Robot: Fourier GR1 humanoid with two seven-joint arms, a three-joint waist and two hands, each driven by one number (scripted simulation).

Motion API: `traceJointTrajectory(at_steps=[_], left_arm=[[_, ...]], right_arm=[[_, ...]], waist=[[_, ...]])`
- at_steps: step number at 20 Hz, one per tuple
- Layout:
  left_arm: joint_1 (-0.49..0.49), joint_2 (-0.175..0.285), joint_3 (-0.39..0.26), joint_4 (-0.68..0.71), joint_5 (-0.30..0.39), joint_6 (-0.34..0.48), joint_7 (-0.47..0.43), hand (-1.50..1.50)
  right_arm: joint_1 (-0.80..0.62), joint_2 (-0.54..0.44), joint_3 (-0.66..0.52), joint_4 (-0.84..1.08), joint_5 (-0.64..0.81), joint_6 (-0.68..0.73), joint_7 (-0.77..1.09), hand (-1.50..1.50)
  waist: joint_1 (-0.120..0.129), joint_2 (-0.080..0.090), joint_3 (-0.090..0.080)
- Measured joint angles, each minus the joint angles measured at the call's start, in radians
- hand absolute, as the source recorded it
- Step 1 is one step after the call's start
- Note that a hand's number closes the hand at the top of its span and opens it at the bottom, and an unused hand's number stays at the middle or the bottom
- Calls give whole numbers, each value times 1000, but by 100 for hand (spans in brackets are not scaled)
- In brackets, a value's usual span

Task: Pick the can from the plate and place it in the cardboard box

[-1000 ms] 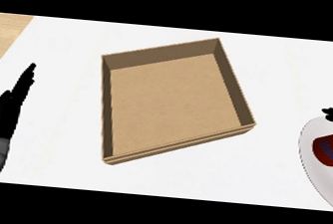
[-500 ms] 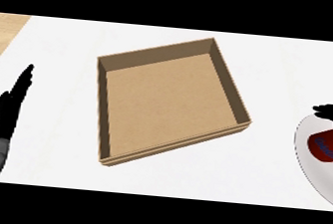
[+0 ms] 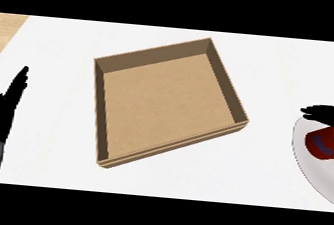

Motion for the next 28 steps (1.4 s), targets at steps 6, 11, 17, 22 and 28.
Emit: traceJointTrajectory(at_steps=[6, 11, 17, 22, 28], left_arm=[[-2, -8, 11, 27, -7, 3, -12, 0], [2, -7, 17, 1, -12, -8, 13, 0], [12, -15, 27, -14, -22, -14, 15, 0], [23, 1, 51, -20, -15, -38, 14, 0], [10, -17, 50, -30, -38, -31, 35, 0]], right_arm=[[4, -22, 29, -38, -23, -7, -16, -150], [4, -20, 59, -25, 10, -23, -12, -150], [-20, 27, 68, 33, 47, -38, 15, 150], [-17, 79, 20, 47, 28, -83, 26, 150], [-19, 114, -53, 66, 12, -141, 17, 150]], waist=[[-13, -2, -1], [-14, -5, -2], [-13, -9, -8], [-17, -13, -12], [-22, -10, -8]])
